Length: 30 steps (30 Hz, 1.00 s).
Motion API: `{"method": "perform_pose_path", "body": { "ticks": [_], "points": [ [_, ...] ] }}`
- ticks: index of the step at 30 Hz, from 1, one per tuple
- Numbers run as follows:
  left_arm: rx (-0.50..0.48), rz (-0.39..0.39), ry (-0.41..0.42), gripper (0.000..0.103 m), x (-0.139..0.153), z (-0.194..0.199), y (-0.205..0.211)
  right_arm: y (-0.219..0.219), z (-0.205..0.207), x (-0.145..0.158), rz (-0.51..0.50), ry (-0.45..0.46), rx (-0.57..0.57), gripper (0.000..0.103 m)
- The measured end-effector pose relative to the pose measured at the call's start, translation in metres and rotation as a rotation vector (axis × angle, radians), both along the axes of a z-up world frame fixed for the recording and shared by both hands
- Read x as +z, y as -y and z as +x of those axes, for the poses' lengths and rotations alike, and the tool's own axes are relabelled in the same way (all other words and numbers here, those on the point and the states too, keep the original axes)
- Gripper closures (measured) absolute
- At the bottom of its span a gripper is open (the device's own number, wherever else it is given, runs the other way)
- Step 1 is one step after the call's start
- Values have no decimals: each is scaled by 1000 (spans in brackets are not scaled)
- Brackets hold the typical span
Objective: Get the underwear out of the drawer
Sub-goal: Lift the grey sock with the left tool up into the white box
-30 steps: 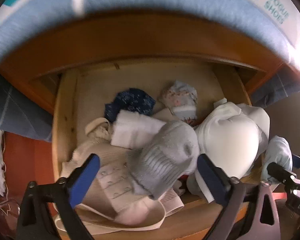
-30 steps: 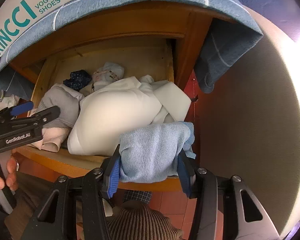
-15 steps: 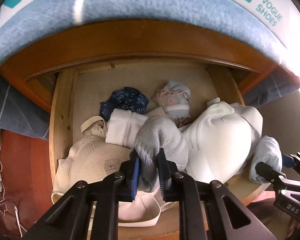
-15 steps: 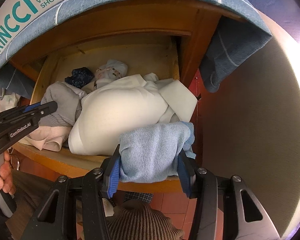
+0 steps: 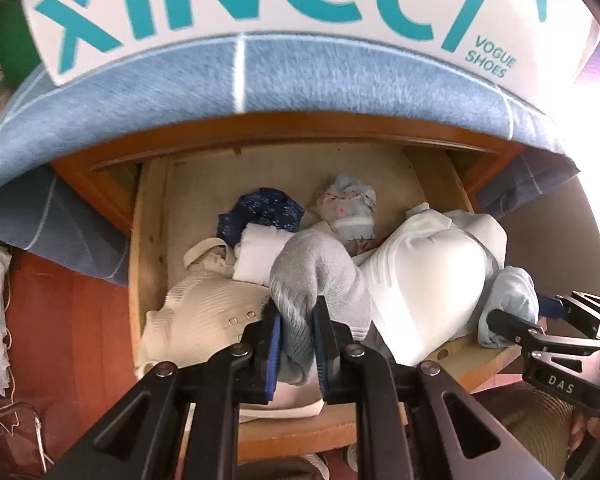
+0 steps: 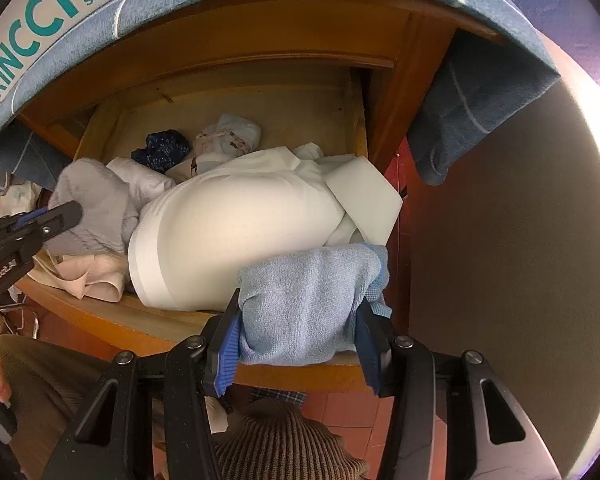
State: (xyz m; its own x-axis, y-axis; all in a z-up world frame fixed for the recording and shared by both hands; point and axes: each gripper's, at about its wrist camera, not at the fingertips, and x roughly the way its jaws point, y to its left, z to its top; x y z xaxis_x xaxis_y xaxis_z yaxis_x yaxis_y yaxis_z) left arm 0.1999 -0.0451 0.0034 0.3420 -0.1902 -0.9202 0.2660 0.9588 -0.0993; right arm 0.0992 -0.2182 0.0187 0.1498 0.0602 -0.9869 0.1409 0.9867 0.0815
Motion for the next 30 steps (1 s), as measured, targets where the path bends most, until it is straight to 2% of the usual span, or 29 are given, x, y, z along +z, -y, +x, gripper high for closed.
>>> {"method": "perform_pose_path", "body": {
  "ticks": [8, 21, 25, 30],
  "points": [
    [6, -14, 18, 88, 16, -12, -13, -2, 0, -1, -13, 1, 8, 57],
    [-7, -36, 71, 88, 61, -35, -41, -4, 0, 1, -19, 5, 14, 57],
    [-6, -49, 87, 88, 77, -41, -51, -4, 0, 1, -18, 5, 15, 57],
    [-23, -54, 151, 88, 110, -53, -60, -5, 0, 1, -19, 5, 16, 57]
  ]
}}
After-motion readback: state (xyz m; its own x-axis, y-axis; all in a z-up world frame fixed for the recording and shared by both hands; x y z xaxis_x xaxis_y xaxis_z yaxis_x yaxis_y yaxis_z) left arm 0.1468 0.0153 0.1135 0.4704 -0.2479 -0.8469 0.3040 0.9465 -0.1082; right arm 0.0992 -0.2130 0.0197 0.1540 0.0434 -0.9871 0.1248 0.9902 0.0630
